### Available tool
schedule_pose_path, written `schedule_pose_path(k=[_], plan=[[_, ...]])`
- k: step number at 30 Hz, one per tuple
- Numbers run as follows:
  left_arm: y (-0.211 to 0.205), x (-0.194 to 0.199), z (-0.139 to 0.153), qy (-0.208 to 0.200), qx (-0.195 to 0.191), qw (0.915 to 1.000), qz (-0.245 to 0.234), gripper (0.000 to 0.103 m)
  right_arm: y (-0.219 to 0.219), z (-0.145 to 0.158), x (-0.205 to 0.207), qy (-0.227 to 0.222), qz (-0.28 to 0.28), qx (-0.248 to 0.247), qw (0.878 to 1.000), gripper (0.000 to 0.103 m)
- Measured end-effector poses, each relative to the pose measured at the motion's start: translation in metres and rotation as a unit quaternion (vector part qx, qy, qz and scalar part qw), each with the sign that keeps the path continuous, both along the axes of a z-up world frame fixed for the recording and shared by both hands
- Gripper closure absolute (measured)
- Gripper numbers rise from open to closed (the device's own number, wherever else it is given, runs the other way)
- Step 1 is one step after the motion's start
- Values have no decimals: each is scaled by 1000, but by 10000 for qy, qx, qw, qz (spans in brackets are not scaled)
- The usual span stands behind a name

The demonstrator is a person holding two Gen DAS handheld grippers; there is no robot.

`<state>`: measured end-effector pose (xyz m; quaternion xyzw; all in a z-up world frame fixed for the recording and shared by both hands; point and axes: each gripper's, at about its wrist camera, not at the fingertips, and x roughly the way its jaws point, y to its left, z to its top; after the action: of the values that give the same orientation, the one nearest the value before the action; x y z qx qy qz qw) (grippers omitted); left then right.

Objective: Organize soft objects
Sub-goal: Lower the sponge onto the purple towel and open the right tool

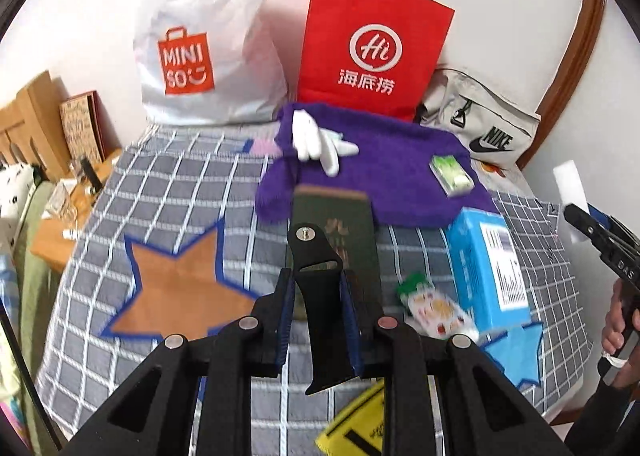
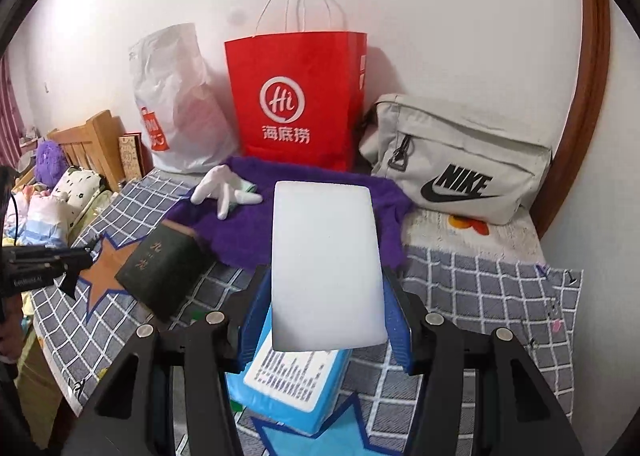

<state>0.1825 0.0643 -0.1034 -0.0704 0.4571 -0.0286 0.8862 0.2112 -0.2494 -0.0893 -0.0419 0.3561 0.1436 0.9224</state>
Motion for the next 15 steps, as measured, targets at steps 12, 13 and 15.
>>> schedule_pose_path(k=[12,13,15], plan=[[-11,62,10,-135,10,9996,-244,80,-1,-10,39,194,-157,85,9997,50],[-11,66,10,-140,6,9996,-262,80,1,-11,44,207,-152,76,9996,50],[-12,76,9,-160,17,9995,-288,80,4,-13,53,244,-147,73,9996,50]])
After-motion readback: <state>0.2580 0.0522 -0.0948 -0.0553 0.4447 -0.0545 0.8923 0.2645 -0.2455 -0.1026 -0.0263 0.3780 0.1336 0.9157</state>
